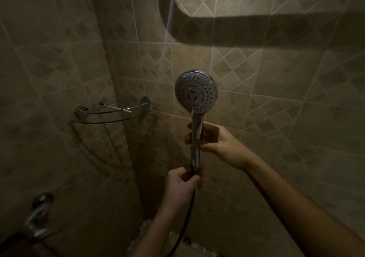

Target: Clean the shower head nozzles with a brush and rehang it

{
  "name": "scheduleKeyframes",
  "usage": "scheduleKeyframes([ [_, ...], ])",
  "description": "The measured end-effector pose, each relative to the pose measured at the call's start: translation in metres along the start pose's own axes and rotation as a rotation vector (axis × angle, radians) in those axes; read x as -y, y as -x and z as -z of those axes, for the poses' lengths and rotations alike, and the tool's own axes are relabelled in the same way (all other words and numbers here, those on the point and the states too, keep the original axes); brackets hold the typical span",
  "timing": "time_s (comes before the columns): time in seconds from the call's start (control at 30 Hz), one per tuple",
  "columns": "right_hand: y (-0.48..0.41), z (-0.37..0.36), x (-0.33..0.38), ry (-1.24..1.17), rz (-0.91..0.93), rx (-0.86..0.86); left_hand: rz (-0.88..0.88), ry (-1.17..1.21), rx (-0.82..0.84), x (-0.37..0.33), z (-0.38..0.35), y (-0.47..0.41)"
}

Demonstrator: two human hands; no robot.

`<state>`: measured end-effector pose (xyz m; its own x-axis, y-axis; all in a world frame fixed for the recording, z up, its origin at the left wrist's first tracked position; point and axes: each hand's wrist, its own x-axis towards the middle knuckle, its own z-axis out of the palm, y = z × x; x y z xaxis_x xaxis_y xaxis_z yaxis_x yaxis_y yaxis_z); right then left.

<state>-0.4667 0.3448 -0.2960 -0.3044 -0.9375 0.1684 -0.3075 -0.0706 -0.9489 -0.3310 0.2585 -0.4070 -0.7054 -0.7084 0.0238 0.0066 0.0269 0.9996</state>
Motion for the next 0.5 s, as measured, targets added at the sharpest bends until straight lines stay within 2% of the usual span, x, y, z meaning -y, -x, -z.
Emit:
scheduleKeyframes([
  [0.17,-0.0027,-0.0032,0.0035,0.084,0.055,-0.072,-0.027,0.007,0.066,-0.0069,0.0016,0.0042],
  [0.27,-0.0048,-0.0042,0.0032,0.175,0.08,-0.109,0.017,0.014,0.055,-0.0074,0.0023,0.004],
  [0.4,-0.0029,0.001,0.0071,0.063,0.049,0.002,-0.004,0.0,0.038,-0.0072,0.0037,0.0036],
  [0.5,-0.0045,-0.0009,0.0076,0.08,0.066,-0.064,-0.079,-0.011,0.032,-0.008,0.0036,0.0037],
])
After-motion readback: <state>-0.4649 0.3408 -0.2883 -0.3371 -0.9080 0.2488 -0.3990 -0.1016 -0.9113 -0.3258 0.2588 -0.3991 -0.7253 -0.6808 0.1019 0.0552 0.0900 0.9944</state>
